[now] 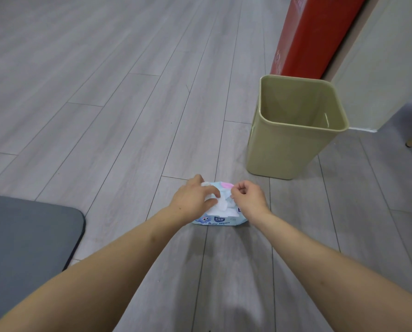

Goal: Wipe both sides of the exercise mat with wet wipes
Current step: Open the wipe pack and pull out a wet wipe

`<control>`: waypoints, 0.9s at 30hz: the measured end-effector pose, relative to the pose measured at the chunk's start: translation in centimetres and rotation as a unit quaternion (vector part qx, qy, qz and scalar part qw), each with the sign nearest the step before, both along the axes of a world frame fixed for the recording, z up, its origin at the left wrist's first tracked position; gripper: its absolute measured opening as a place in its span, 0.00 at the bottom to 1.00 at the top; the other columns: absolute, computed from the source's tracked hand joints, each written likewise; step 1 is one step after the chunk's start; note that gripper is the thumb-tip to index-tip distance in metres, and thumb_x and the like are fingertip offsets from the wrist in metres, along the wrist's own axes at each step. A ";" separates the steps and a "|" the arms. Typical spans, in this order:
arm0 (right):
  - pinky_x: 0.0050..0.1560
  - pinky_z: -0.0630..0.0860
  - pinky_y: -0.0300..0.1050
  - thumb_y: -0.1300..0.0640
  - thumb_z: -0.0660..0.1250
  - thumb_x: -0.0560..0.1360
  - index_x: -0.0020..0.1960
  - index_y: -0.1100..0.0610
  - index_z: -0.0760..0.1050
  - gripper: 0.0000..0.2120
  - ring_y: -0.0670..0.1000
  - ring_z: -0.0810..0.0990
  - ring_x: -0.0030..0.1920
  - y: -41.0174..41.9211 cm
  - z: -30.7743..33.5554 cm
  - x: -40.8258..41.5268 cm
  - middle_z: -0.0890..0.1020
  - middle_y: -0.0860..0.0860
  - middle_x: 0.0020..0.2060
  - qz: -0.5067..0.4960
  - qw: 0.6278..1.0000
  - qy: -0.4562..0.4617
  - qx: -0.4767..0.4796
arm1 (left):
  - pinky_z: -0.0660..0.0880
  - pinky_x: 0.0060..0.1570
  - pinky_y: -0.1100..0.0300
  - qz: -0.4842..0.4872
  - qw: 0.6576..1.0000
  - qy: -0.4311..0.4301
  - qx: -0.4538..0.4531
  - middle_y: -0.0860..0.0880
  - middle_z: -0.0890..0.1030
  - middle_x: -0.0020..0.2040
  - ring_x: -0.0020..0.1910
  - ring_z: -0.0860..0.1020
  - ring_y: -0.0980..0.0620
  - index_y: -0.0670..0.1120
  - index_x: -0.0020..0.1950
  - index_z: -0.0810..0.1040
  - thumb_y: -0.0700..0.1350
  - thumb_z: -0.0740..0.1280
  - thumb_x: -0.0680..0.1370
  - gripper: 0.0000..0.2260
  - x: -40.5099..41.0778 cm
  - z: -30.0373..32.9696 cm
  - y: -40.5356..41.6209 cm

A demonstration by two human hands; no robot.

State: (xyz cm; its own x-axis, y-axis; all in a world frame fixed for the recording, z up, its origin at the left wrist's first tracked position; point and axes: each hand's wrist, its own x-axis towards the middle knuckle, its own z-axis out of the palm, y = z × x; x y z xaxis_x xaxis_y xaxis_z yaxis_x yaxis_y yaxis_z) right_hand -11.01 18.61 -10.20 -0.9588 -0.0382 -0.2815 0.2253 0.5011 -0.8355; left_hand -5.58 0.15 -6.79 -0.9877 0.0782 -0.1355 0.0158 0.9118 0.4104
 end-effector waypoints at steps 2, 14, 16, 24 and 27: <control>0.42 0.77 0.48 0.57 0.67 0.78 0.46 0.53 0.78 0.03 0.54 0.82 0.43 0.0 0.1 0.2 0.85 0.53 0.43 0.001 1.000 0.000 -0.010 | 0.65 0.46 0.58 0.000 1.000 0.000 -0.009 0.51 0.66 0.51 0.48 0.67 0.51 0.61 0.59 0.82 0.55 0.65 0.81 0.09 -0.1 -0.2 0.3; 0.41 0.72 0.45 0.60 0.64 0.79 0.50 0.51 0.74 0.05 0.50 0.76 0.41 0.1 0.6 0.9 0.81 0.51 0.43 0.025 0.999 0.014 -0.016 | 0.70 0.48 0.54 0.092 0.992 -0.029 -0.084 0.51 0.68 0.54 0.57 0.72 0.48 0.56 0.53 0.82 0.60 0.66 0.79 0.10 -2.5 -0.6 3.0; 0.41 0.72 0.45 0.61 0.65 0.79 0.50 0.51 0.74 0.05 0.50 0.76 0.41 0.1 0.6 1.0 0.81 0.50 0.42 0.022 0.999 0.015 -0.021 | 0.69 0.47 0.53 0.123 0.990 -0.024 -0.063 0.49 0.70 0.56 0.56 0.73 0.47 0.54 0.53 0.76 0.57 0.69 0.78 0.10 -2.6 -0.7 2.9; 0.42 0.73 0.45 0.62 0.66 0.79 0.48 0.51 0.73 0.06 0.48 0.75 0.39 -0.3 0.8 1.3 0.80 0.49 0.40 0.026 0.999 0.040 -0.027 | 0.71 0.45 0.52 0.164 0.985 -0.058 -0.004 0.50 0.69 0.55 0.54 0.73 0.47 0.55 0.53 0.72 0.53 0.73 0.76 0.12 -3.4 -1.0 2.8; 0.43 0.73 0.45 0.61 0.67 0.79 0.50 0.52 0.74 0.05 0.48 0.76 0.39 -0.3 0.8 1.1 0.81 0.49 0.41 0.015 0.999 0.039 -0.027 | 0.76 0.47 0.53 0.178 0.980 -0.066 0.064 0.51 0.69 0.56 0.52 0.75 0.49 0.56 0.53 0.76 0.51 0.70 0.78 0.06 -3.3 -1.3 2.5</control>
State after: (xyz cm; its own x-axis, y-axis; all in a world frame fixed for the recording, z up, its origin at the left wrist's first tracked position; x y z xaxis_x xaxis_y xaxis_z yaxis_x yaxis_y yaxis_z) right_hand -9.87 18.32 -9.40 -0.9760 -0.0810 -0.2022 0.1432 0.4612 -0.8757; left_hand -8.90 2.62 -8.07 -0.9301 -0.2427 -0.2758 -0.3542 0.7916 0.4979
